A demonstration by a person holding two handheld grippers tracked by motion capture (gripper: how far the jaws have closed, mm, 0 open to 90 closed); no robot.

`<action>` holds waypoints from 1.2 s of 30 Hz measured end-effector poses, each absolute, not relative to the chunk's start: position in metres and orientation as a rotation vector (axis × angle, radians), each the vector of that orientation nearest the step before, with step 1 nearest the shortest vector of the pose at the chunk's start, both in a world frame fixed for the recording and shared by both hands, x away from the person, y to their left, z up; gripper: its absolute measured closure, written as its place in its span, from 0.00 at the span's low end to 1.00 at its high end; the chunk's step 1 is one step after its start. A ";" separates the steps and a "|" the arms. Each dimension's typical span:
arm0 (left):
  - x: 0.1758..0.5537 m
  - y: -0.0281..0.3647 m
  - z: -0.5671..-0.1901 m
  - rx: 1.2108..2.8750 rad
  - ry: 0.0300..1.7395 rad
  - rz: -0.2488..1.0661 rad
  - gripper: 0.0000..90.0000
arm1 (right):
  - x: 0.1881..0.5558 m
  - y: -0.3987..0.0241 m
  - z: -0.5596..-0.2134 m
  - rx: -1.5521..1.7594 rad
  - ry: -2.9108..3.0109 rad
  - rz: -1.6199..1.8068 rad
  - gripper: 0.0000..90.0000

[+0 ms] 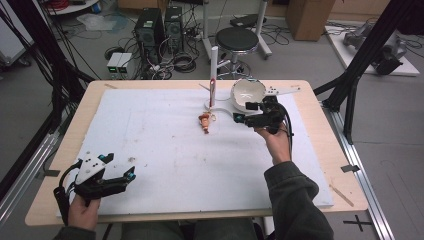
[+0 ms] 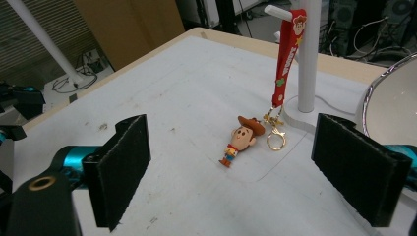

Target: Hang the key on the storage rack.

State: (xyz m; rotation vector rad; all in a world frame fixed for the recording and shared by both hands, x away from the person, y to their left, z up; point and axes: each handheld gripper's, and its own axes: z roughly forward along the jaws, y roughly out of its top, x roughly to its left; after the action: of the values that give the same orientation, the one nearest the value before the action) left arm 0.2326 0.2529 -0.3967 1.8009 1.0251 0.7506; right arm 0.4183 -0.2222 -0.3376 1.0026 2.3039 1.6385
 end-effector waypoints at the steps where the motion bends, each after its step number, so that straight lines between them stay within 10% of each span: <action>1: 0.233 0.253 -0.397 1.801 1.025 0.751 0.22 | 0.417 -0.222 -0.338 1.001 2.307 1.635 0.13; 36: 0.233 0.252 -0.397 1.809 1.023 0.736 0.22 | 0.374 -0.241 -0.354 0.945 2.318 1.516 0.13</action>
State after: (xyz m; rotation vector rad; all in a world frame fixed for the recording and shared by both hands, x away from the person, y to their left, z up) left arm 0.2333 0.2521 -0.3968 1.8090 1.0231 0.7362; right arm 0.3742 -0.2414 -0.3539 0.9453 2.3175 1.5159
